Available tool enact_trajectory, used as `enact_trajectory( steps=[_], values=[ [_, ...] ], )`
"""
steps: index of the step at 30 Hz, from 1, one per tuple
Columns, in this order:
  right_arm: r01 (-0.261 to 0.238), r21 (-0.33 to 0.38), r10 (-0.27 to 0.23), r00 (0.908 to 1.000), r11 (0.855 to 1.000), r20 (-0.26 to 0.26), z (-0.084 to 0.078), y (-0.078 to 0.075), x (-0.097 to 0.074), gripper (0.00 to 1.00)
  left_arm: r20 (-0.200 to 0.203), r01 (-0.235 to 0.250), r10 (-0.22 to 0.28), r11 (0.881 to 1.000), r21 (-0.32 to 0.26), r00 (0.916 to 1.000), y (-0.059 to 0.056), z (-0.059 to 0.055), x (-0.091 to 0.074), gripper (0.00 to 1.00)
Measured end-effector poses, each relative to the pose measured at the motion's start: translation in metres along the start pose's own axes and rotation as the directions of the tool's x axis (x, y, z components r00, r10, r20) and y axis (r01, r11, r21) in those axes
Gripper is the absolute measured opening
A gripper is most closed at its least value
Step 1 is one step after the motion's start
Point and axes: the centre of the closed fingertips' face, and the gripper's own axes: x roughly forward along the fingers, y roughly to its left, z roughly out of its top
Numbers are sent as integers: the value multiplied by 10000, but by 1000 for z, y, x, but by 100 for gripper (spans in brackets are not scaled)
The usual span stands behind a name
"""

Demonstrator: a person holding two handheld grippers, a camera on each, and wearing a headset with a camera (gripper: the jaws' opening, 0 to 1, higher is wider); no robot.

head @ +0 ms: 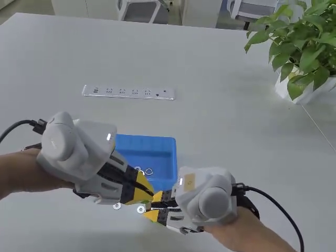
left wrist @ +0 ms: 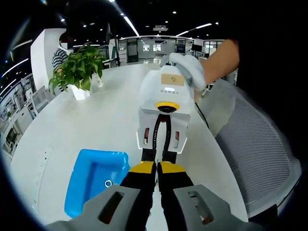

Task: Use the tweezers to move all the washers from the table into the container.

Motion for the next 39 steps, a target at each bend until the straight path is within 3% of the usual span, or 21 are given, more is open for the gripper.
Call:
enact_trajectory(
  steps=[8,17,25,28,39],
  values=[
    [-16,-74,16,10000,10000,-57,1,0,0,8,-54,-66,66,9999,-103,10000,0,0,-1,7],
    [-60,-193,59,10000,9998,-53,11,1,-4,8,271,-408,423,9978,-519,9987,4,8,-12,15],
    [12,-327,-13,10000,9995,-46,21,0,-11,8,815,-656,723,9945,-817,9940,6,18,-23,21],
    [14,-331,-16,10000,9995,-58,24,0,-12,8,1186,-750,869,9920,-1019,9891,7,24,-28,23],
    [84,-397,-88,9999,9992,-96,33,-3,-16,9,1271,-1148,1312,9850,-1286,9832,6,17,-44,28]
  ],
)
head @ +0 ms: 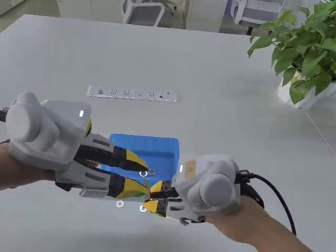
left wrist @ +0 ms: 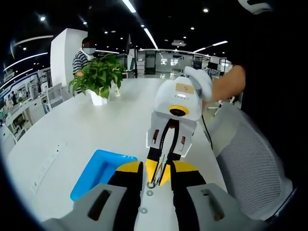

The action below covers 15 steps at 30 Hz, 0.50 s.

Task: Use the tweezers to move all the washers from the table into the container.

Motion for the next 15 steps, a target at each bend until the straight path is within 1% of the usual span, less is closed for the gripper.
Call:
enact_trajectory(
  steps=[6,8,10,12,15],
  values=[
    [-9,22,9,10000,10000,67,9,-7,-5,9,4,-391,391,9988,-311,9992,2,-9,-13,31],
    [13,30,-14,9999,10000,118,13,-10,-6,9,57,-538,541,9972,-513,9985,3,-10,-16,36],
    [16,34,-17,9999,10000,148,15,-13,-8,9,143,-646,655,9963,-572,9978,2,-12,-21,38],
    [60,27,-60,9998,10000,197,18,-18,-9,9,174,-795,810,9940,-758,9966,3,-14,-25,40],
    [77,5,-77,9997,10000,244,22,-23,-11,9,364,-1034,1067,9912,-826,9936,2,-14,-32,46]
  ],
)
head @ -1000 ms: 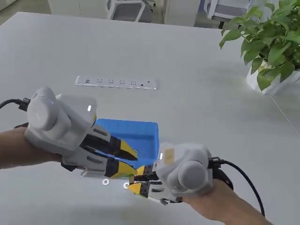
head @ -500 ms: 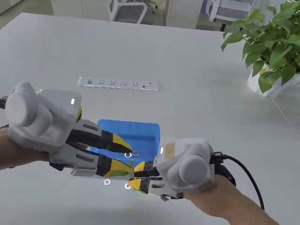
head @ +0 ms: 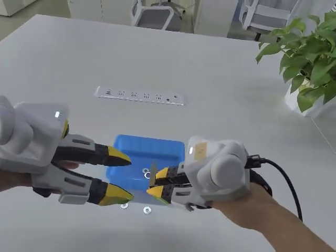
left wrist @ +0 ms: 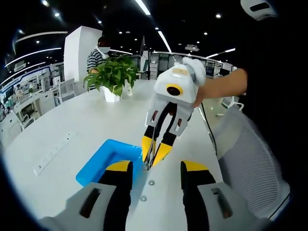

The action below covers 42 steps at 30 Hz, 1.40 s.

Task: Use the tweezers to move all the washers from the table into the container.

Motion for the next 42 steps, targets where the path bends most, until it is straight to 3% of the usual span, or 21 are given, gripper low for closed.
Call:
enact_trajectory(
  steps=[5,18,29,42],
  values=[
    [18,-129,-18,10000,9999,0,4,-10,-1,9,184,-357,362,9990,-256,9992,1,-3,-7,50],
    [28,-495,-8,9992,9988,412,11,-37,3,9,332,-1205,1238,9887,-888,9917,0,-14,-16,77],
    [-377,-734,422,9973,9966,602,11,-48,17,9,458,-1784,1853,9759,-1254,9816,3,-16,-21,98],
    [-1172,-1130,1245,9904,9867,603,6,-47,41,9,473,-2040,2128,9681,-1458,9759,4,-20,-26,99]
  ],
)
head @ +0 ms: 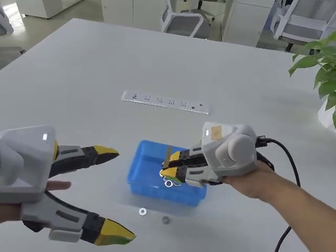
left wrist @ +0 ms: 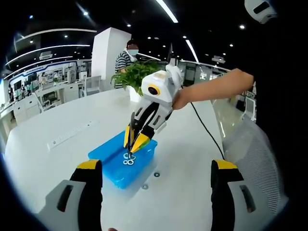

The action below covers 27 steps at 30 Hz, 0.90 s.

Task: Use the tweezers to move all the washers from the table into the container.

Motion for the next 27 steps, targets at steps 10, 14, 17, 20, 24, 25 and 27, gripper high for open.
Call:
enact_trajectory(
  steps=[10,14,17,20,24,25,27],
  values=[
    [-504,39,505,9987,9987,-103,-11,-1,17,9,-89,-172,172,9999,5,9998,5,-4,-3,99],
    [-641,26,641,9978,9979,-183,-17,-2,23,9,-216,-145,146,9999,48,9997,6,-7,-2,99],
    [-775,58,776,9967,9970,-220,-20,-2,26,9,-271,-209,210,9998,56,9994,9,-8,-1,99],
    [-856,69,857,9960,9963,-261,-22,-1,29,9,-254,-296,297,9995,54,9992,12,-8,-2,99],
    [-948,70,950,9950,9955,-306,-25,0,31,9,-291,-362,363,9993,33,9989,16,-9,-2,99],
    [-977,94,979,9947,9952,-314,-26,0,32,9,-286,-371,372,9993,28,9989,16,-9,-2,99],
    [-1018,119,1022,9942,9947,-333,-28,1,33,9,-319,-383,383,9993,11,9988,17,-10,-2,99]
  ],
)
